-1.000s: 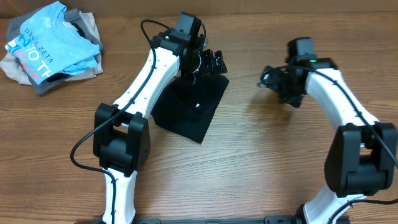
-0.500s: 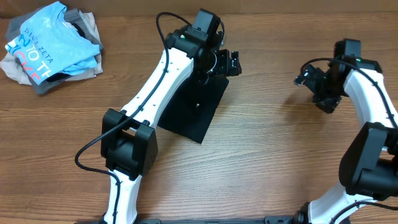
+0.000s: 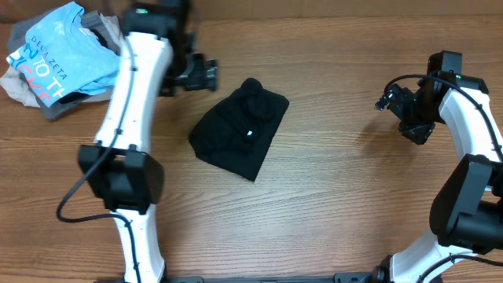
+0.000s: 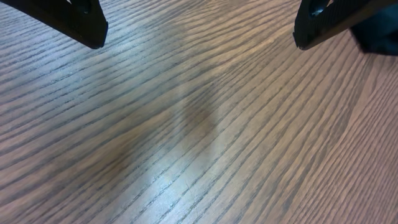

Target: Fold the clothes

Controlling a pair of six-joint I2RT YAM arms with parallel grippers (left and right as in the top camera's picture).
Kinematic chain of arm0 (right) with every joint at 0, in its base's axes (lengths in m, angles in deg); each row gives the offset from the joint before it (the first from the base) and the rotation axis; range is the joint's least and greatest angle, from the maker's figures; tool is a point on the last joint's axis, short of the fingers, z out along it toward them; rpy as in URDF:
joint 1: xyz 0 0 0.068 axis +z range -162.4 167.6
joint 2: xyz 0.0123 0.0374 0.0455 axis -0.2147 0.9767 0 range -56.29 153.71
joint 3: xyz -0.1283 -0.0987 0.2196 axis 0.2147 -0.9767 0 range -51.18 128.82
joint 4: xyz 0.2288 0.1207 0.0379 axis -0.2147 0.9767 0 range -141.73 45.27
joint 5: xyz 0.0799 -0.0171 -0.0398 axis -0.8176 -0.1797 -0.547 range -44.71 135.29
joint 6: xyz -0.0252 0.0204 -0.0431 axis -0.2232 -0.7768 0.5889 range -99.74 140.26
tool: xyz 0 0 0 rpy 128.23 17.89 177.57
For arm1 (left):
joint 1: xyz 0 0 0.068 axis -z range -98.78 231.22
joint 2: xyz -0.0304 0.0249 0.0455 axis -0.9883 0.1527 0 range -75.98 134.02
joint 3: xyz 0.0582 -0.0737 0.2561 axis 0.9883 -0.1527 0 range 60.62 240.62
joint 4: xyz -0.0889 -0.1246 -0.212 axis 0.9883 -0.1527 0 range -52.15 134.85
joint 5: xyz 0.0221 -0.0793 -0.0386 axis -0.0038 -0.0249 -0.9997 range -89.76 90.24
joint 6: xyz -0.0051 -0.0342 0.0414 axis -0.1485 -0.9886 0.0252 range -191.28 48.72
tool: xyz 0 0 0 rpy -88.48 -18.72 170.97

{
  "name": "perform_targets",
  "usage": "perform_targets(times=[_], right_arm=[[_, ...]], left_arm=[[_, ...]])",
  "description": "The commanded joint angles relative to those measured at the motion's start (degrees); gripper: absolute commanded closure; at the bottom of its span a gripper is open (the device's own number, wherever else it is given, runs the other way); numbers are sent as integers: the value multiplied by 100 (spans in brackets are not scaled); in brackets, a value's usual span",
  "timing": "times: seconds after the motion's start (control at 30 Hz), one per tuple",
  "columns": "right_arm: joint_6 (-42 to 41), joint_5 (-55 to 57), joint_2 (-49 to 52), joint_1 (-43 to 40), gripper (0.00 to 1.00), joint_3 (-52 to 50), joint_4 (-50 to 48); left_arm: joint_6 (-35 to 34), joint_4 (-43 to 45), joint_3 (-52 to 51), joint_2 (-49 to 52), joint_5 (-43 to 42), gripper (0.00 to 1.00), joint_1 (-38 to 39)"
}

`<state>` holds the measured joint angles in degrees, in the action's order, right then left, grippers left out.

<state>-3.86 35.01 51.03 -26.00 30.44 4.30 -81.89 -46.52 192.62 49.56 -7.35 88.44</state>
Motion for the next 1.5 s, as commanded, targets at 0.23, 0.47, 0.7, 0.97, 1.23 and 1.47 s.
perform_targets(times=[0.23,0.47,0.7,0.97,1.23,1.47], right_arm=[[33,-356,-48,15,0,-24,-81],[37,-356,-48,15,0,-24,-57],[33,-356,-48,15,0,-24,-70],[35,-356,-48,15,0,-24,-59],[33,-356,-48,15,0,-24,-83],[33,-356,-48,15,0,-24,-85]], left_arm=[[2479,234,-337,37,-1412,0,-518],[3016,824,-1294,37,-1436,0,-273],[3493,1305,-2000,37,-1836,0,-44],[3501,1523,-2463,37,-1799,23,354],[3005,986,-2450,35,-1816,96,586],[3029,313,-2448,35,-2068,96,990]])
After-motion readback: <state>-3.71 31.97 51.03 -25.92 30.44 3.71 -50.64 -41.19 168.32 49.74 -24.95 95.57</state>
